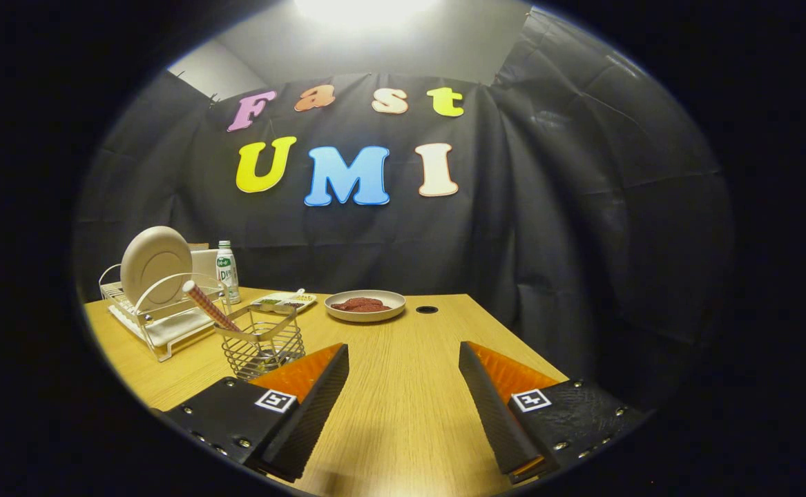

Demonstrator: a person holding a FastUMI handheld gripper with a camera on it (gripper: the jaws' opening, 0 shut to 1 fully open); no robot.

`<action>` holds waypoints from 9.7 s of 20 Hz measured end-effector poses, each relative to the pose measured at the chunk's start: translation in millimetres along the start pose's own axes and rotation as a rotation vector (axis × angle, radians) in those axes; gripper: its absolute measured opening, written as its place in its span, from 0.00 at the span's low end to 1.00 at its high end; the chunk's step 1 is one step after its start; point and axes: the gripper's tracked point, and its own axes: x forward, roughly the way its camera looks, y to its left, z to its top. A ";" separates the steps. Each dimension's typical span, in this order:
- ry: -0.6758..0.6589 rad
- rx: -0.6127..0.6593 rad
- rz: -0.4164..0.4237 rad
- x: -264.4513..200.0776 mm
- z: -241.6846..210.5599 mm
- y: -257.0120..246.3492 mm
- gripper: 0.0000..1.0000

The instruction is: Take the plate from the dish rack, then take the spoon from the basket and place it into the plate.

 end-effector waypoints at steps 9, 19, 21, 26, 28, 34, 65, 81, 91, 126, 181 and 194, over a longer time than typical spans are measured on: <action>-0.045 0.004 -0.072 60.3 39.6 -14.4 0.98; -0.046 -0.068 -0.250 -31.0 142.8 35.6 0.98; -0.048 -0.054 -0.253 -44.1 160.9 68.5 0.98; -0.008 -0.029 -0.197 -44.0 181.0 166.5 0.98; 0.015 -0.021 -0.153 -36.4 183.5 214.6 0.98; 0.096 -0.041 -0.037 -8.4 173.8 332.8 0.98; 0.290 -0.784 -0.298 69.3 157.0 453.1 0.01; 0.260 -0.733 -0.299 -44.1 194.3 436.6 0.01; 0.360 -0.482 -0.203 -133.5 133.8 395.4 0.01; 0.727 0.086 -0.182 -136.9 -73.8 348.2 0.01; 0.392 -0.177 -0.268 -52.3 120.7 207.5 0.01; 0.267 -0.236 0.052 -123.7 169.5 347.5 0.01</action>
